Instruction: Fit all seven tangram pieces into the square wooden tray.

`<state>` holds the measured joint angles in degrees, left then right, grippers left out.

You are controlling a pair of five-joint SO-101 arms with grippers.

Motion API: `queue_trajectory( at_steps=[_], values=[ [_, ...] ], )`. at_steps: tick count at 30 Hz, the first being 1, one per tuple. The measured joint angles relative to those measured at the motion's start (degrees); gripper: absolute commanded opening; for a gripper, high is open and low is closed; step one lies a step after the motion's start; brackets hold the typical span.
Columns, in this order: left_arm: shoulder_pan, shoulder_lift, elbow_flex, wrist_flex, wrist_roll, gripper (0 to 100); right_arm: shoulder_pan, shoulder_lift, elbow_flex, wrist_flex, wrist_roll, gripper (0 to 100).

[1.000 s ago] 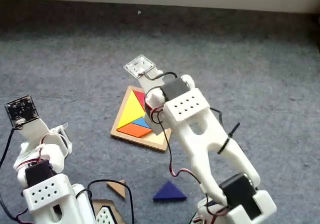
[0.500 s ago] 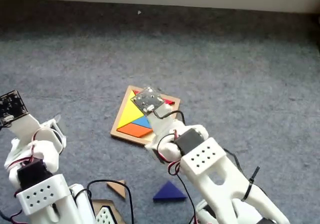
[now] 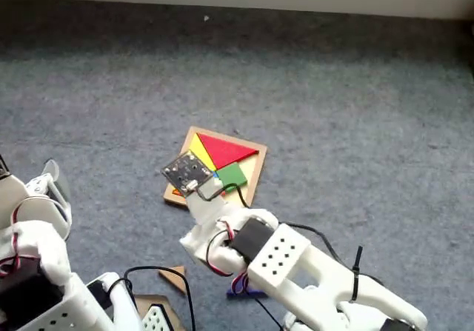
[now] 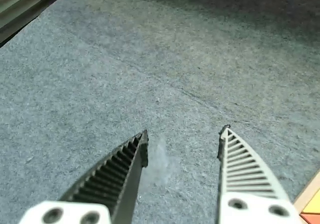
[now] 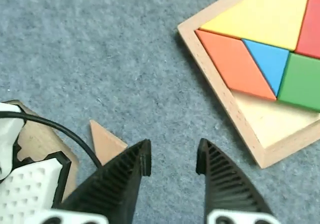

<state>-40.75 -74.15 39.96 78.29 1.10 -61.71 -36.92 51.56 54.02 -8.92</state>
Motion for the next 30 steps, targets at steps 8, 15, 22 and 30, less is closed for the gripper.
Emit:
queue_trajectory(
  at_steps=[8, 15, 22, 30],
  values=[
    [-0.5, 0.5, -1.0, 0.9, -0.4, 23, -7.2, 6.2, 0.5, -5.7, -1.5, 21.0],
    [-0.5, 0.5, -1.0, 1.4, -0.4, 23, -9.1, 17.5, 0.3, -6.2, -1.5, 21.0],
    [-0.5, 0.5, -1.0, 1.4, -0.4, 23, -14.1, 17.5, 0.2, -6.2, -1.8, 21.0],
    [-0.5, 0.5, -1.0, 1.4, -0.4, 23, -17.9, 18.2, 0.2, -6.2, -5.0, 21.0]
  ],
)
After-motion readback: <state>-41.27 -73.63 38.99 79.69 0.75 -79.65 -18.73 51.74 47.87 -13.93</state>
